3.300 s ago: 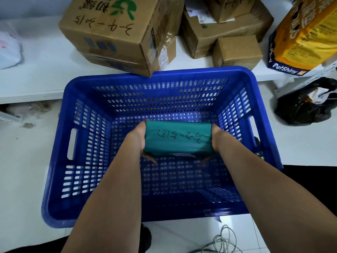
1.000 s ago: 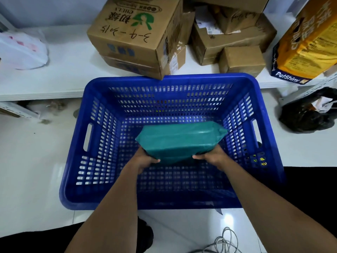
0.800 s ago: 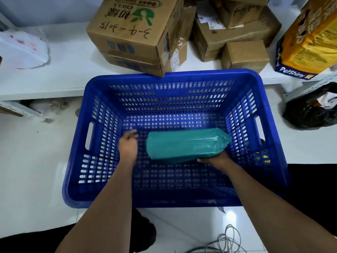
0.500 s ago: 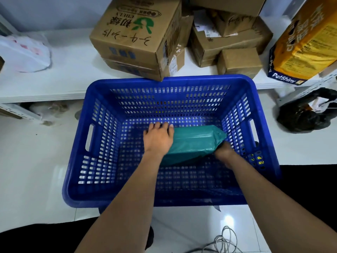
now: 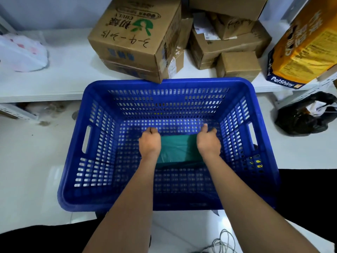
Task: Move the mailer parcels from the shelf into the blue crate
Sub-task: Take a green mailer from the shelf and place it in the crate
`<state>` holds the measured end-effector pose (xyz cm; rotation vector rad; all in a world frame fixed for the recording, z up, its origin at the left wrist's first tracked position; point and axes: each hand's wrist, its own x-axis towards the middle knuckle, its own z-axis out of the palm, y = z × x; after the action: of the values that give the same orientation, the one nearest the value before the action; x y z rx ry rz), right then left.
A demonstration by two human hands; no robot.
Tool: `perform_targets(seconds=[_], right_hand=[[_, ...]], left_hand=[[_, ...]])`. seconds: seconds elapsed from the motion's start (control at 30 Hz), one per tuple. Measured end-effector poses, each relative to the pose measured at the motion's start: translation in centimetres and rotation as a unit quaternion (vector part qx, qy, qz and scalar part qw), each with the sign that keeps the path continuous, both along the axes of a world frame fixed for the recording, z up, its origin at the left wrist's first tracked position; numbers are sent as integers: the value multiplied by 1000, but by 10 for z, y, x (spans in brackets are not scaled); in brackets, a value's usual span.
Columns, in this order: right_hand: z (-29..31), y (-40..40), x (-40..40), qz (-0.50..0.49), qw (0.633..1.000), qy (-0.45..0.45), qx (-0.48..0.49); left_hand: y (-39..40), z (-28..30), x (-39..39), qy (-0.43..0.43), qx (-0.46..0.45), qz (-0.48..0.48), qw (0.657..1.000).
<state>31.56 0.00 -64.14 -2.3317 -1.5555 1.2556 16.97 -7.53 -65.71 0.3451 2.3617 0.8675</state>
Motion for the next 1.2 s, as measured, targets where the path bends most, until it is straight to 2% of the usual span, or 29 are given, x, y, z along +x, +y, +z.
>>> perform_targets(seconds=[0.07, 0.17, 0.27, 0.47, 0.6, 0.73, 0.87, 0.97, 1.07, 1.2], right_hand=[[-2, 13, 6, -75, 991, 103, -44], [-17, 21, 16, -133, 952, 236, -145], [-18, 23, 26, -154, 942, 216, -205], [-10, 28, 30, -159, 910, 203, -324], [-24, 32, 33, -167, 906, 188, -341], [-42, 35, 34, -182, 901, 211, -333], [-46, 37, 36, -181, 904, 219, -321], [-39, 27, 36, -138, 909, 241, -310], [-33, 11, 24, -90, 901, 275, -324], [-34, -1, 3, -75, 882, 323, -336]], left_hand=[[7, 2, -6, -130, 38, 85, 987], [0, -3, -13, -328, 46, 165, 929], [-10, -17, -21, -395, -15, 175, 902], [-21, -29, -28, -455, -67, 168, 872], [-21, -31, -27, -460, -66, 169, 869], [-23, -39, -32, -481, -119, 178, 850], [-27, -34, -29, -478, -82, 189, 854], [-43, -31, -31, -479, -47, 197, 854], [-64, -23, -42, -473, -9, 187, 861], [-85, -17, -64, -478, 48, 163, 861]])
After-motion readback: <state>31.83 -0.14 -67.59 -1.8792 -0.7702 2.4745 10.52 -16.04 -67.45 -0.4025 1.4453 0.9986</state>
